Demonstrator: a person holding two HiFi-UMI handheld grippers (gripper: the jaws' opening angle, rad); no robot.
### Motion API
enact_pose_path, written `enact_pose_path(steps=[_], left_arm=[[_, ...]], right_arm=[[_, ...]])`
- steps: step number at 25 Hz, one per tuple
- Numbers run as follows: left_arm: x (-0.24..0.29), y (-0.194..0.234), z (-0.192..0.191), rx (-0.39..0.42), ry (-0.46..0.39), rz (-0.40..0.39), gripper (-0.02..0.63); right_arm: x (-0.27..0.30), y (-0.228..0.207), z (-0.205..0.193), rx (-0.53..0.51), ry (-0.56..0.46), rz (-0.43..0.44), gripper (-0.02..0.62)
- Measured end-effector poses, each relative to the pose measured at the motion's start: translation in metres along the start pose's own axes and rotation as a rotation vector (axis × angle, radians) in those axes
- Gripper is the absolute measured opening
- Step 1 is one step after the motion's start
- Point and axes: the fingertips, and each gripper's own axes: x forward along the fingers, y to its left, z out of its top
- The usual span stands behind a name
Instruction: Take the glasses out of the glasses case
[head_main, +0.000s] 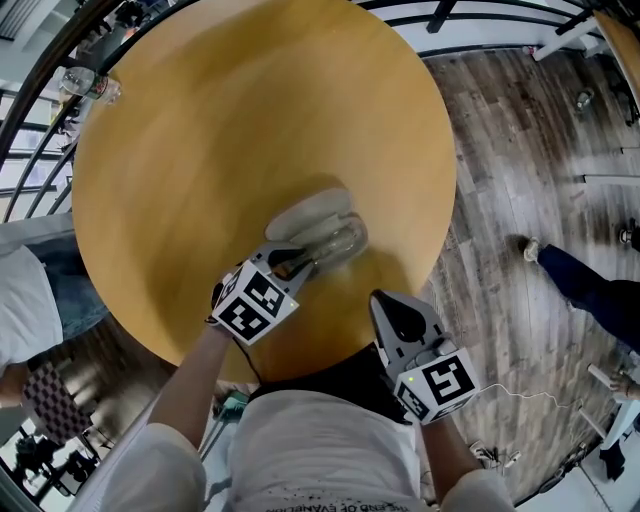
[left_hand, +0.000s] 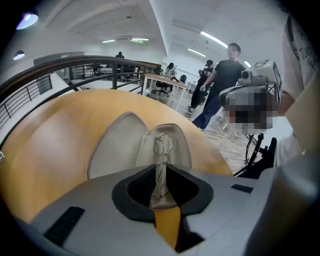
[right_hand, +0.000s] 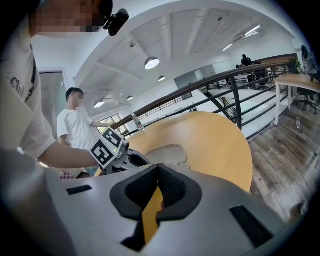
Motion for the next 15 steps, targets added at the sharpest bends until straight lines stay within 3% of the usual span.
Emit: enact_pose_path(steps=[15], left_arm=[[0.0099,0.0014,-0.0079,0.07,0.067,-0.011,0.047]], right_arm=[[0.0071,-0.0022,0.0025,0.029,-0.001,-0.001,0.025]])
